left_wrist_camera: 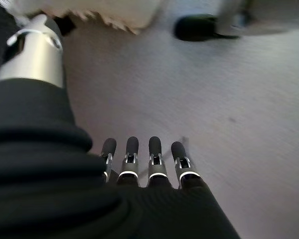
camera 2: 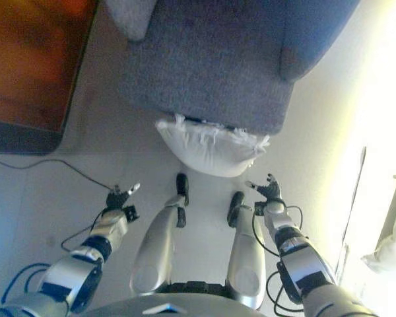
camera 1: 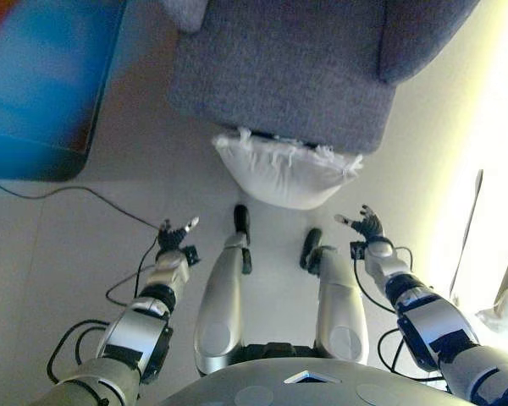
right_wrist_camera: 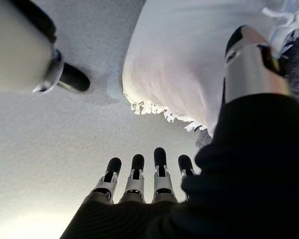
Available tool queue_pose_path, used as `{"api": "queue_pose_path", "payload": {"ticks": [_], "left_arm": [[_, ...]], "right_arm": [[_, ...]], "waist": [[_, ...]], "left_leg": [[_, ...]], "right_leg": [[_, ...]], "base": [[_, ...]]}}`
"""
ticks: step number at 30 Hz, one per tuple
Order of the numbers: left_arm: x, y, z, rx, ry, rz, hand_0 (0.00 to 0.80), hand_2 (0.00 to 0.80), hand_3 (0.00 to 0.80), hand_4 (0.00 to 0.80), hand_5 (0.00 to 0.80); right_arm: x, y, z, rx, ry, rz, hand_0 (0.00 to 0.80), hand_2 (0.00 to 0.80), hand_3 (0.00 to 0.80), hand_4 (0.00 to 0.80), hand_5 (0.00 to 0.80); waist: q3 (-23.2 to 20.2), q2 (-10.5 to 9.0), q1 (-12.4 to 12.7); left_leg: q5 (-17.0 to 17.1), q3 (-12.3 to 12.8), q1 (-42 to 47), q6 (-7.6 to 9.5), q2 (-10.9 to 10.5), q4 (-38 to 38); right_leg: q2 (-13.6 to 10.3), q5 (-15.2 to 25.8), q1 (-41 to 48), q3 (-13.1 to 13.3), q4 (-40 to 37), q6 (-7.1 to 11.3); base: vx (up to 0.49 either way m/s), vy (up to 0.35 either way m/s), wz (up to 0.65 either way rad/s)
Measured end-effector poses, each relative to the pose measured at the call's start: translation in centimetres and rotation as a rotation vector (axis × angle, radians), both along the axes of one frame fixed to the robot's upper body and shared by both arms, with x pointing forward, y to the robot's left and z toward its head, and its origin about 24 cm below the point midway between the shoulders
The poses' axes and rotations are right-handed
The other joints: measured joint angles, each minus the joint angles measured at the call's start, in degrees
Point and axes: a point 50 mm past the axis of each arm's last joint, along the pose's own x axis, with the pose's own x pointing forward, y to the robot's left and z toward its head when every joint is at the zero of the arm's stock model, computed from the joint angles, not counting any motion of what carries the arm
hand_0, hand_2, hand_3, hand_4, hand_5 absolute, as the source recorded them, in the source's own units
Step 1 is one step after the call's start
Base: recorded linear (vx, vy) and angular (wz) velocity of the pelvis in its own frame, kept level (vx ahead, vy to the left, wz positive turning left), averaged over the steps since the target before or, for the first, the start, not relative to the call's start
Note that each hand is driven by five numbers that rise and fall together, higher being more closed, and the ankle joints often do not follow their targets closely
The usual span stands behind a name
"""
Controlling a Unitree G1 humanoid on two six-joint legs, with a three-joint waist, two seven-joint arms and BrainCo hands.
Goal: Pick up the cushion and take it to the sofa
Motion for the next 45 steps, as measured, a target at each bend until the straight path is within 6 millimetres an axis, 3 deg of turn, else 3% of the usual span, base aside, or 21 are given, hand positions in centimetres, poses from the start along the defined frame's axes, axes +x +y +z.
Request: {"api": "queue_pose_path", "payload": {"ticks": [4, 8, 10, 15, 18, 25, 34, 38, 43, 45], "left_arm": [[2.6, -0.8, 3.0, 0.002, -0.143, -0.022, 0.000, 0.000, 0.000, 0.000, 0.000], [3.7, 2.0, 5.5, 0.036, -0.245, -0.020, 0.000, 0.000, 0.000, 0.000, 0.000], [4.0, 2.2, 6.3, 0.055, -0.306, -0.014, 0.000, 0.000, 0.000, 0.000, 0.000], [4.6, 0.3, 7.7, 0.120, -0.391, -0.064, 0.000, 0.000, 0.000, 0.000, 0.000], [4.8, 0.8, 8.4, 0.142, -0.414, -0.032, 0.000, 0.000, 0.000, 0.000, 0.000], [5.4, 2.3, 10.7, 0.187, -0.481, -0.018, 0.000, 0.000, 0.000, 0.000, 0.000], [6.8, 2.7, 14.2, 0.199, -0.602, -0.051, 0.000, 0.000, 0.000, 0.000, 0.000], [6.8, 2.8, 15.2, 0.199, -0.642, -0.078, 0.000, 0.000, 0.000, 0.000, 0.000], [7.1, 5.1, 18.2, 0.212, -0.705, -0.079, 0.000, 0.000, 0.000, 0.000, 0.000], [7.5, 5.4, 19.7, 0.202, -0.743, -0.093, 0.000, 0.000, 0.000, 0.000, 0.000]], "right_arm": [[2.1, 0.3, 2.4, -0.018, -0.081, 0.006, 0.000, 0.000, 0.000, 0.000, 0.000], [3.7, -1.2, 5.3, -0.055, -0.174, 0.002, 0.000, 0.000, 0.000, 0.000, 0.000], [3.9, -1.6, 5.7, -0.061, -0.189, -0.016, 0.000, 0.000, 0.000, 0.000, 0.000], [4.3, -0.8, 6.3, -0.035, -0.245, -0.036, 0.000, 0.000, 0.000, 0.000, 0.000], [4.6, -0.9, 7.1, -0.037, -0.286, -0.045, 0.000, 0.000, 0.000, 0.000, 0.000], [4.8, -3.6, 9.5, -0.093, -0.386, -0.105, 0.000, 0.000, 0.000, 0.000, 0.000], [6.7, -3.8, 15.3, -0.065, -0.620, -0.131, 0.000, 0.000, 0.000, 0.000, 0.000], [6.1, -4.5, 15.6, -0.053, -0.643, -0.106, 0.000, 0.000, 0.000, 0.000, 0.000], [5.1, -7.2, 16.7, -0.094, -0.660, -0.116, 0.000, 0.000, 0.000, 0.000, 0.000], [5.5, -7.1, 17.6, -0.097, -0.685, -0.113, 0.000, 0.000, 0.000, 0.000, 0.000]], "waist": [[1.33, -0.19, -0.03], [1.75, -0.35, -0.23], [2.14, -0.60, -0.19], [3.93, -1.68, -0.49], [5.16, -1.81, -1.69], [5.51, -1.66, -1.69], [6.04, -1.37, -2.78], [6.10, -1.31, -3.06], [6.12, -1.34, -3.67], [6.11, -1.37, -4.29]], "left_leg": [[-2.71, -0.05, -5.76, -0.07, 0.69, 7.52], [-3.67, -0.14, -11.12, -0.26, 1.28, 12.63], [-3.94, -0.72, -13.20, -0.57, 1.48, 14.57], [-5.03, -1.64, -18.13, -1.05, 2.05, 19.85], [-7.85, -1.73, -22.35, -0.90, 2.57, 27.12], [-12.31, -1.79, -32.20, -0.60, 3.83, 40.77], [-15.16, -2.38, -44.91, 0.48, 5.10, 54.36], [-18.05, -2.60, -48.18, 1.23, 6.19, 61.95], [-21.24, -2.71, -50.99, 2.51, 7.73, 70.06], [-21.54, -2.80, -51.89, 2.72, 7.97, 71.72]], "right_leg": [[-0.34, -1.59, -5.06, 1.18, 5.82, -0.50], [-0.54, -2.97, -10.62, 2.05, 11.02, -1.63], [-0.54, -3.58, -12.56, 2.04, 13.01, -2.17], [-0.73, -5.08, -17.10, 2.07, 18.02, -3.17], [-1.08, -7.05, -20.79, 3.13, 23.82, -3.31], [-1.03, -10.54, -30.66, 6.12, 35.80, -3.42], [-1.14, -12.85, -42.97, 8.57, 48.29, -3.46], [-1.07, -15.00, -45.81, 9.97, 54.64, -3.03], [-0.38, -16.86, -48.14, 11.86, 61.20, -1.90], [-0.19, -17.03, -49.03, 12.29, 62.73, -1.71]], "base": [[0.049, 0.046, -0.05], [-0.010, -0.023, -0.04], [-0.021, -0.039, 0.02], [-0.017, -0.005, 0.01], [0.004, 0.021, -0.08], [-0.020, 0.017, -0.10], [-0.036, 0.012, -0.05], [0.030, 0.014, -0.10], [0.042, -0.003, -0.12], [0.007, -0.010, -0.04]]}}
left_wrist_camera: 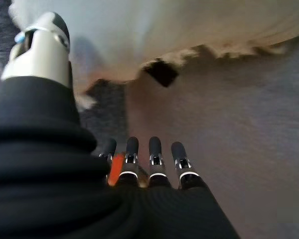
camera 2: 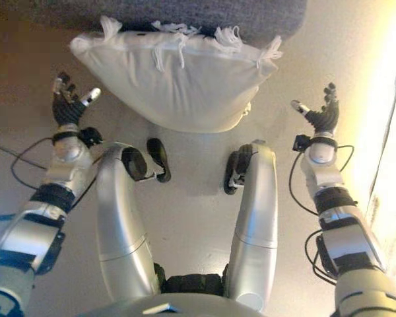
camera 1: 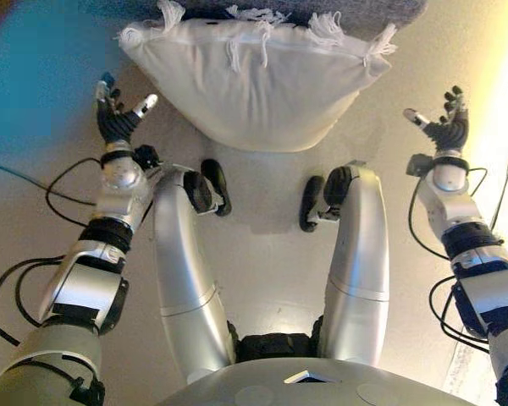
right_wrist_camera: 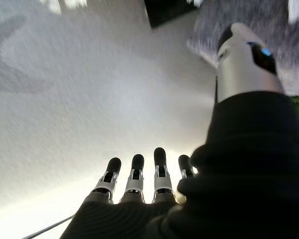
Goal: Pick up the cushion and take it to the sofa
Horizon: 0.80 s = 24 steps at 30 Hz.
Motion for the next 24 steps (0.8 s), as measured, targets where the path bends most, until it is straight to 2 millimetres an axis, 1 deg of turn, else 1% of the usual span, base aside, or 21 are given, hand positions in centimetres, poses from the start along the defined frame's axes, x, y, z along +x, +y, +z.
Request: {"api": "queue_pose_path", "payload": {"ticks": [2, 5, 8, 11, 16, 20, 24], "left_arm": [[0.6, -0.4, 1.7, -0.006, -0.043, -0.038, 0.000, 0.000, 0.000, 0.000, 0.000], [1.2, -1.0, 3.1, -0.023, -0.078, -0.095, 0.000, 0.000, 0.000, 0.000, 0.000], [1.5, -1.3, 3.7, -0.028, -0.077, -0.112, 0.000, 0.000, 0.000, 0.000, 0.000], [1.6, -1.3, 3.5, -0.049, -0.063, -0.114, 0.000, 0.000, 0.000, 0.000, 0.000], [1.8, -1.5, 2.8, -0.073, -0.015, -0.150, 0.000, 0.000, 0.000, 0.000, 0.000], [1.9, -1.6, 2.5, -0.137, 0.012, -0.190, 0.000, 0.000, 0.000, 0.000, 0.000], [2.1, -1.7, 1.7, -0.214, 0.053, -0.207, 0.000, 0.000, 0.000, 0.000, 0.000]], "right_arm": [[0.4, 0.3, 0.8, -0.003, -0.022, 0.015, 0.000, 0.000, 0.000, 0.000, 0.000], [1.0, 1.0, 1.9, -0.014, -0.044, 0.060, 0.000, 0.000, 0.000, 0.000, 0.000], [1.5, 1.7, 3.1, -0.023, -0.068, 0.117, 0.000, 0.000, 0.000, 0.000, 0.000], [1.8, 2.2, 3.1, -0.027, -0.058, 0.189, 0.000, 0.000, 0.000, 0.000, 0.000], [1.9, 3.1, 3.1, -0.024, -0.056, 0.309, 0.000, 0.000, 0.000, 0.000, 0.000], [2.0, 4.1, 3.2, -0.029, -0.054, 0.392, 0.000, 0.000, 0.000, 0.000, 0.000], [2.2, 5.4, 2.9, 0.002, -0.050, 0.461, 0.000, 0.000, 0.000, 0.000, 0.000]], "waist": [[0.00, 0.00, -0.16], [-0.01, -0.02, -0.26], [-0.01, -0.03, -0.30], [-0.01, -0.03, -0.46], [-0.01, -0.03, -0.40], [-0.01, -0.03, -0.41], [-0.01, -0.03, -0.44]], "left_leg": [[-0.01, -0.10, -0.85, 0.03, 0.06, 1.14], [-0.26, -0.24, -1.58, 0.13, 0.17, 2.83], [-1.40, -0.33, -2.70, 0.36, 0.68, 6.05], [-2.88, -1.26, -3.54, 0.45, 0.94, 9.47], [-4.58, -1.93, -3.56, 0.74, 1.00, 13.08], [-5.02, -2.02, -3.54, 1.02, 1.06, 14.89], [-5.03, -2.20, -3.30, 1.11, 1.02, 15.67]], "right_leg": [[-0.01, -0.05, -0.91, 0.29, 1.22, -0.08], [-0.03, -0.48, -1.80, 0.73, 3.04, -0.23], [0.05, -1.40, -3.06, 1.65, 6.05, -0.01], [0.15, -2.61, -3.20, 1.72, 8.81, 0.07], [0.08, -4.19, -2.42, 1.84, 11.89, 0.40], [-0.05, -4.77, -2.21, 2.39, 13.59, 0.77], [-0.23, -4.99, -1.63, 2.54, 14.36, 1.16]], "base": [[0.000, 0.000, 0.00], [0.000, 0.000, 0.00], [0.024, 0.006, -0.06], [0.046, 0.032, -0.06], [0.055, -0.014, -0.01], [0.036, -0.028, 0.02], [0.000, -0.001, 0.01]]}}
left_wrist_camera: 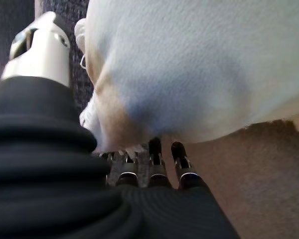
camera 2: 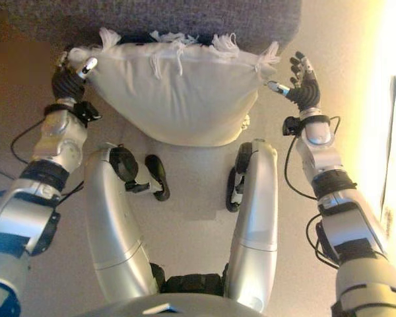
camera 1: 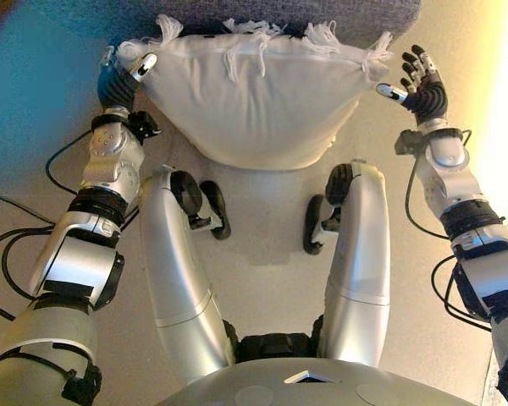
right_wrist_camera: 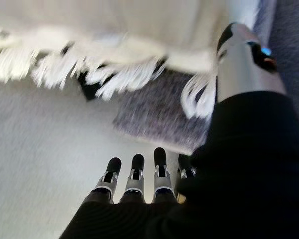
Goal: Pick up the cushion and take it to the sofa
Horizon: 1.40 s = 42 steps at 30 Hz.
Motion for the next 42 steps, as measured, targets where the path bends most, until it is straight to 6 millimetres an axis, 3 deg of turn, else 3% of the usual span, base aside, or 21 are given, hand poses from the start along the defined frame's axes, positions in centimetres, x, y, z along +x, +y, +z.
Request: {"api": "queue_pose_path", "payload": {"ticks": [12, 18, 26, 34, 36, 37, 38, 39, 42], "left_arm": [[0.2, -1.0, -2.0, -0.089, 0.090, -0.050, 0.000, 0.000, 0.000, 0.000, 0.000], [0.4, -2.8, -3.1, -0.107, 0.138, -0.146, 0.000, 0.000, 0.000, 0.000, 0.000], [0.5, -4.2, -3.8, -0.138, 0.130, -0.209, 0.000, 0.000, 0.000, 0.000, 0.000], [0.5, -4.9, -3.8, -0.120, 0.114, -0.241, 0.000, 0.000, 0.000, 0.000, 0.000], [0.5, -4.9, -3.8, -0.118, 0.116, -0.243, 0.254, 0.254, 0.254, 0.254, 0.254], [0.5, -5.0, -3.8, -0.113, 0.120, -0.246, 0.800, 0.800, 0.800, 0.800, 0.800], [0.5, -5.0, -3.8, -0.112, 0.120, -0.246, 0.800, 0.800, 0.800, 0.800, 0.800], [0.5, -5.0, -3.8, -0.110, 0.121, -0.247, 0.800, 0.800, 0.800, 0.800, 0.800], [0.5, -5.0, -3.9, -0.103, 0.122, -0.254, 0.800, 0.800, 0.800, 0.800, 0.800]], "right_arm": [[0.3, 1.9, -1.8, -0.009, 0.101, 0.059, 0.000, 0.000, 0.000, 0.000, 0.000], [0.4, 3.1, -2.5, 0.005, 0.133, 0.109, 0.000, 0.000, 0.000, 0.000, 0.000], [0.5, 5.0, -3.8, 0.039, 0.186, 0.158, 0.000, 0.000, 0.000, 0.000, 0.000], [0.5, 5.6, -4.1, 0.125, 0.215, 0.227, 0.000, 0.000, 0.000, 0.000, 0.000], [0.5, 5.6, -4.2, 0.140, 0.233, 0.245, 0.000, 0.000, 0.000, 0.000, 0.000], [0.5, 5.6, -4.3, 0.145, 0.240, 0.248, 0.311, 0.311, 0.311, 0.311, 0.311], [0.5, 5.6, -4.3, 0.146, 0.242, 0.249, 0.521, 0.521, 0.521, 0.521, 0.521], [0.5, 5.5, -4.3, 0.153, 0.249, 0.249, 0.800, 0.800, 0.800, 0.800, 0.800], [0.5, 5.5, -4.4, 0.156, 0.252, 0.248, 0.800, 0.800, 0.800, 0.800, 0.800]], "waist": [[0.00, 0.00, 0.04], [0.00, 0.00, 0.02], [0.00, -0.01, -0.05], [0.02, -0.05, -0.11], [0.04, -0.09, -0.10], [0.04, -0.10, -0.11], [0.05, -0.10, -0.11], [0.04, -0.11, -0.10], [0.04, -0.17, -0.17]], "left_leg": [[-0.05, 0.14, 0.01, 0.44, 0.14, 1.55], [-0.05, 0.09, 0.00, 0.45, 0.38, 2.63], [-0.14, -0.34, -0.09, 0.58, 0.56, 5.08], [-0.72, -0.39, -0.05, 0.88, 0.40, 6.56], [-1.12, -0.48, -0.06, 0.91, 0.41, 7.80], [-1.23, -0.59, -0.06, 0.94, 0.41, 8.28], [-1.27, -0.64, -0.07, 0.96, 0.42, 8.44], [-1.33, -0.88, -0.08, 0.91, 0.39, 9.07], [-1.34, -1.04, -0.08, 0.89, 0.36, 9.64]], "right_leg": [[-0.79, -0.87, 0.39, 0.42, 2.04, 0.20], [-1.27, -1.46, 0.59, 0.58, 3.50, 0.02], [-1.63, -2.76, 0.96, 1.04, 6.54, 0.09], [-1.70, -3.56, 1.26, 1.49, 7.97, 0.54], [-1.68, -4.20, 1.42, 1.98, 9.25, 0.86], [-1.69, -4.44, 1.54, 2.07, 9.77, 0.94], [-1.69, -4.53, 1.58, 2.09, 9.94, 0.99], [-1.67, -4.70, 1.74, 2.14, 10.58, 0.97], [-1.65, -4.83, 1.76, 2.35, 11.28, 0.95]], "base": [[-0.006, -0.002, 0.03], [-0.007, 0.005, 0.02], [0.004, -0.001, 0.04], [0.015, -0.015, 0.01], [0.041, -0.033, 0.02], [0.038, -0.030, 0.03], [0.043, -0.027, 0.01], [0.036, -0.017, 0.00], [0.011, -0.005, 0.00]]}}
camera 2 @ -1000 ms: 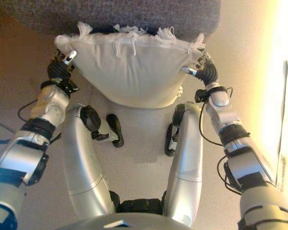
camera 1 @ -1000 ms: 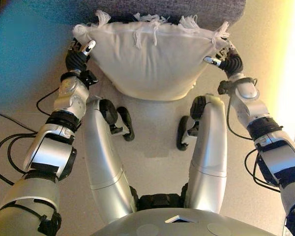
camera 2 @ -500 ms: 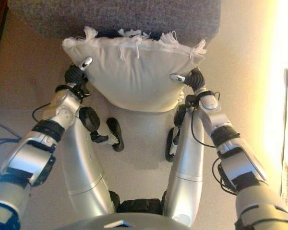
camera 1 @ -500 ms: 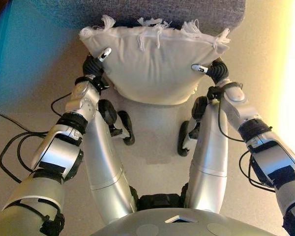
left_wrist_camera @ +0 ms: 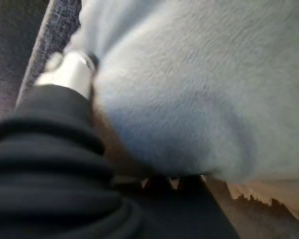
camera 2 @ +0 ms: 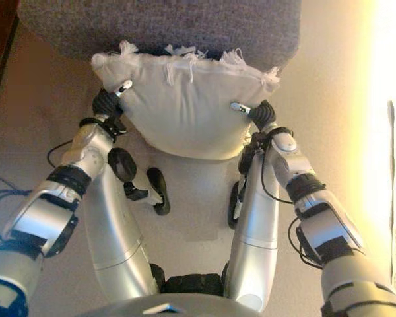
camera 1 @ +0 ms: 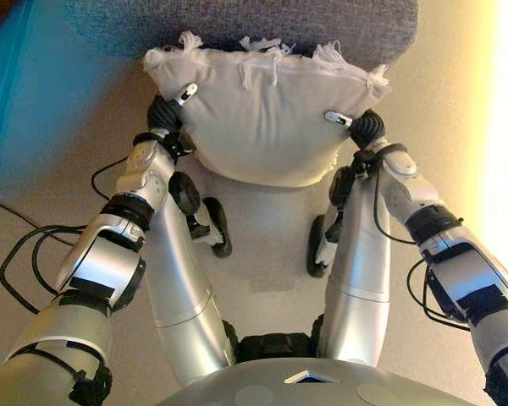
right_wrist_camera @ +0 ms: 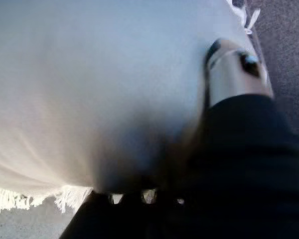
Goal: Pick up the cushion and take it to the sofa
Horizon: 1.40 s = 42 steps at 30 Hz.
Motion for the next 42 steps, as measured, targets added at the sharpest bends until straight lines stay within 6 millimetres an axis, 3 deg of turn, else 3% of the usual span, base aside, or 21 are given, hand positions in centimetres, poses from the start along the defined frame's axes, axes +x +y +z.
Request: {"api": "queue_pose_path", "payload": {"ticks": [15, 19, 21, 22, 23, 24, 25, 30, 35, 42], "left_arm": [[-0.1, -0.6, 0.4, -0.002, -0.036, -0.070, 0.800, 0.800, 0.800, 0.800, 0.800], [-0.1, -0.7, 0.7, -0.019, -0.058, -0.082, 0.800, 0.800, 0.800, 0.800, 0.800], [0.1, -0.7, 2.6, -0.061, -0.149, -0.076, 0.800, 0.800, 0.800, 0.800, 0.800], [0.1, -0.7, 3.3, -0.074, -0.189, -0.075, 0.800, 0.800, 0.800, 0.800, 0.800], [0.0, -0.6, 3.8, -0.087, -0.222, -0.070, 0.800, 0.800, 0.800, 0.800, 0.800], [0.0, -0.5, 4.1, -0.104, -0.243, -0.061, 0.800, 0.800, 0.800, 0.800, 0.800], [-0.1, -0.2, 4.1, -0.119, -0.257, -0.048, 0.800, 0.800, 0.800, 0.800, 0.800], [-1.8, -0.3, 2.8, -0.189, -0.346, -0.027, 0.800, 0.800, 0.800, 0.800, 0.800], [-4.8, -0.5, 0.8, -0.162, -0.407, -0.031, 0.800, 0.800, 0.800, 0.800, 0.800], [-7.8, -0.7, 2.4, -0.176, -0.558, -0.054, 0.800, 0.800, 0.800, 0.800, 0.800]], "right_arm": [[-0.2, 0.4, -0.1, -0.006, -0.008, 0.011, 0.800, 0.800, 0.800, 0.800, 0.800], [-0.3, 0.2, 0.2, -0.007, -0.034, -0.001, 0.800, 0.800, 0.800, 0.800, 0.800], [-0.1, 0.2, 1.8, 0.005, -0.112, -0.016, 0.800, 0.800, 0.800, 0.800, 0.800], [0.2, 0.3, 2.8, -0.003, -0.152, -0.019, 0.800, 0.800, 0.800, 0.800, 0.800], [0.3, 0.4, 4.0, -0.014, -0.196, -0.017, 0.800, 0.800, 0.800, 0.800, 0.800], [0.4, 0.6, 5.0, -0.030, -0.237, -0.010, 0.800, 0.800, 0.800, 0.800, 0.800], [0.4, 0.8, 5.7, -0.040, -0.267, -0.003, 0.800, 0.800, 0.800, 0.800, 0.800], [-0.6, 1.6, 5.9, -0.041, -0.344, 0.020, 0.800, 0.800, 0.800, 0.800, 0.800], [-3.9, 1.7, 2.8, -0.010, -0.378, 0.032, 0.800, 0.800, 0.800, 0.800, 0.800], [-7.3, 1.6, 3.2, 0.028, -0.490, 0.050, 0.800, 0.800, 0.800, 0.800, 0.800]], "waist": [[0.10, -0.41, 0.00], [0.02, -0.32, -0.15], [-0.19, -0.27, -0.14], [-0.30, -0.52, -0.25], [-0.32, -0.59, 0.03], [-0.20, -0.81, 0.43], [-0.10, -1.01, 0.38], [0.12, -1.48, 0.50], [0.12, -2.30, 0.69], [-0.32, -2.99, 0.68]], "left_leg": [[-0.24, -0.21, -0.04, -0.12, -0.65, 0.98], [-0.22, 0.14, -0.42, -0.21, -0.88, -1.95], [0.23, 1.65, -1.74, -1.00, -0.41, -11.60], [0.60, 2.29, -1.19, -0.69, -0.18, -15.74], [3.46, 3.42, 0.11, -0.56, 0.02, -20.90], [6.61, 4.54, 1.71, -0.18, 0.10, -25.87], [7.26, 5.40, 3.91, -0.10, -0.04, -30.02], [8.36, 6.23, 17.08, -2.34, -2.03, -43.37], [11.97, 7.79, 34.28, -3.65, -3.25, -60.40], [19.52, 9.19, 56.52, -4.62, -5.45, -83.59]], "right_leg": [[-0.08, -0.78, 0.41, 0.25, 1.05, 0.36], [-1.02, -0.79, -0.01, -0.31, -1.67, 0.36], [-2.20, 0.98, -2.03, -2.95, -11.04, -0.86], [-2.33, 3.87, -2.68, -4.27, -16.42, -2.49], [-2.06, 8.96, -2.63, -5.33, -22.31, -2.29], [-1.88, 11.08, -1.91, -5.90, -26.87, -2.54], [-1.37, 12.34, -0.14, -6.62, -31.11, -2.18], [0.18, 14.76, 12.60, -7.81, -45.53, -0.58], [1.57, 19.27, 29.02, -9.47, -62.66, 0.38], [2.75, 25.67, 50.15, -12.81, -83.10, 0.28]], "base": [[0.000, -0.001, 0.00], [-0.119, -0.015, 0.08], [-0.243, -0.076, 0.25], [-0.231, -0.072, 0.14], [-0.190, -0.069, -0.06], [-0.131, -0.060, -0.12], [-0.076, -0.042, -0.11], [-0.054, -0.028, -0.13], [0.036, -0.020, -0.07], [0.135, -0.039, 0.03]]}}
